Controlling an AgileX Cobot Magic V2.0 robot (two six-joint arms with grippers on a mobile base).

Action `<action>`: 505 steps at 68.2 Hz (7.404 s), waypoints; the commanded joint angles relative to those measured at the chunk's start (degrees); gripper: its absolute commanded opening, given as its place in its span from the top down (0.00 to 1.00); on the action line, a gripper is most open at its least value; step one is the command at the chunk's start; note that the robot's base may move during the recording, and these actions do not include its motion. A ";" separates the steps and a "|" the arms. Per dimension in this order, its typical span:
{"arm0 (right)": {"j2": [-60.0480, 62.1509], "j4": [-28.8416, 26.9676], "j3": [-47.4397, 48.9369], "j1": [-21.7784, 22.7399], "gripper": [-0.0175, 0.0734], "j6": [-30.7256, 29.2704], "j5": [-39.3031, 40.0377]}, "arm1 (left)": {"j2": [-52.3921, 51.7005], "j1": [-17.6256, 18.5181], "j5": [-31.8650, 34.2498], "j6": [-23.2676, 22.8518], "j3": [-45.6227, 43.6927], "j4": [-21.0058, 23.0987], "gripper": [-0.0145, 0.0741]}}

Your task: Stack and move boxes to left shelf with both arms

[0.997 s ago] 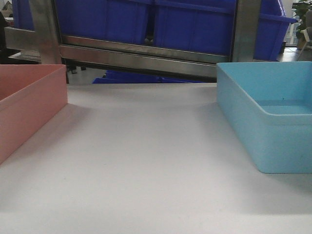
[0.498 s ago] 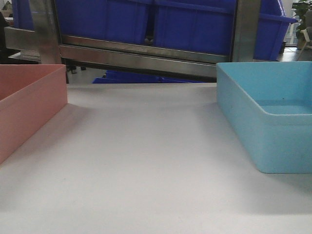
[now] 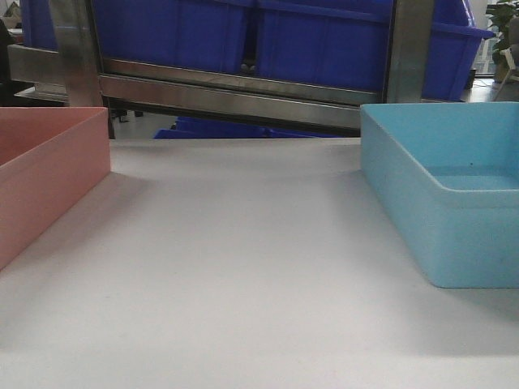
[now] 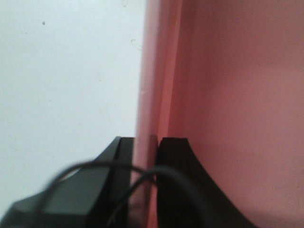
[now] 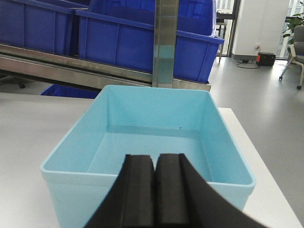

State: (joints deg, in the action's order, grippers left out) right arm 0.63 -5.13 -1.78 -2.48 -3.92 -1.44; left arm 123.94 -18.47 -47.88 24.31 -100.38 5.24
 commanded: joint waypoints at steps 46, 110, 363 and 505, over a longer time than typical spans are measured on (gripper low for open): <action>0.23 0.13 0.18 0.33 0.75 -0.67 4.84 | -23.63 6.78 -12.91 -19.01 0.53 13.10 0.85; 0.23 0.13 0.18 0.33 0.75 -0.67 4.79 | -31.31 38.97 17.48 -47.19 37.27 5.55 0.85; -105.14 -1.68 76.52 18.63 0.68 -15.31 -23.56 | -88.83 39.24 14.75 -27.39 63.86 -3.28 0.85; -85.91 12.52 76.63 -31.59 0.74 60.34 -32.27 | -88.83 39.24 13.86 -27.39 63.86 -0.52 0.85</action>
State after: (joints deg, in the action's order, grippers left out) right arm -86.33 7.05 72.76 -33.49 55.23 -40.88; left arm 35.25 20.24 -38.38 -3.09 -34.91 4.14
